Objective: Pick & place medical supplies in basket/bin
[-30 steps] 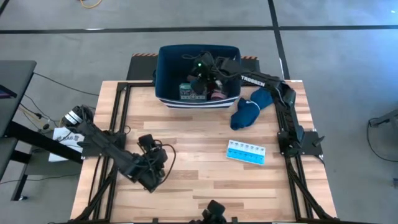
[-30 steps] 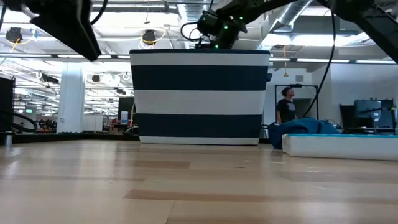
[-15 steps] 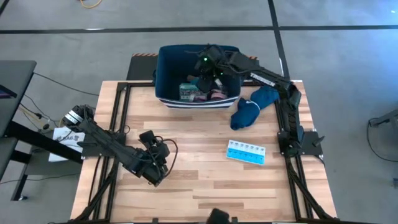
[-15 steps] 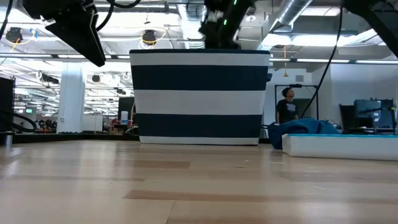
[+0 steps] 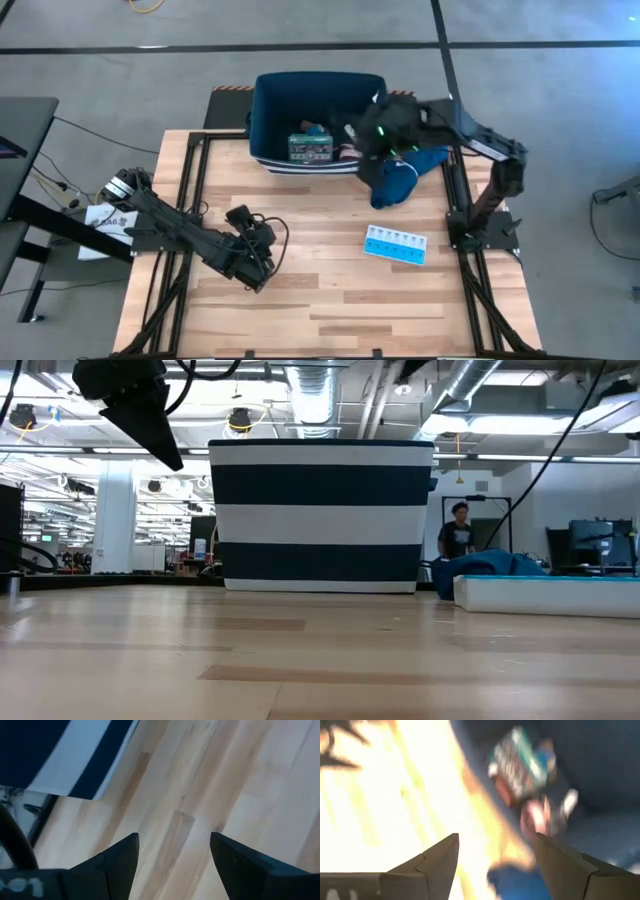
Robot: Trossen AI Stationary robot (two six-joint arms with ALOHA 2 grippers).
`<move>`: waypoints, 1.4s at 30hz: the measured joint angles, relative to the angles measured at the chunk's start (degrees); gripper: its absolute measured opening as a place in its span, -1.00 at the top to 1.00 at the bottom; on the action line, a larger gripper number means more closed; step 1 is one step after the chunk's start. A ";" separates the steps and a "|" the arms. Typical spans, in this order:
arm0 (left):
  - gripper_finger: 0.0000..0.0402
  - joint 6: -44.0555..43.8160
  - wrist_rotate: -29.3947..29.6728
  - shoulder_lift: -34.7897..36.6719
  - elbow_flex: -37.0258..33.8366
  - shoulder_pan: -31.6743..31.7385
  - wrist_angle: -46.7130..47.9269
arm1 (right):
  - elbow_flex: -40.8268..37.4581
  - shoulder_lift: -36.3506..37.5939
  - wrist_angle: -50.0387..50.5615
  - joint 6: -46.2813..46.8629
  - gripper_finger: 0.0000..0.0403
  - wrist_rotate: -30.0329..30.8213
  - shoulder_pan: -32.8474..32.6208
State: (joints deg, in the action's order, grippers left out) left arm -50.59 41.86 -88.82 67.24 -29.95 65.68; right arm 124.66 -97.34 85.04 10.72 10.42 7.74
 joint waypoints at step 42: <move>-0.18 5.70 -3.58 0.00 0.00 -3.41 -9.68 | -75.54 7.55 -34.64 48.92 -0.24 2.28 -30.51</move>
State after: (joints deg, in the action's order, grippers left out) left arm -44.88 38.28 -88.82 67.24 -33.36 56.00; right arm 49.12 -89.80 50.40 59.64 12.70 -22.77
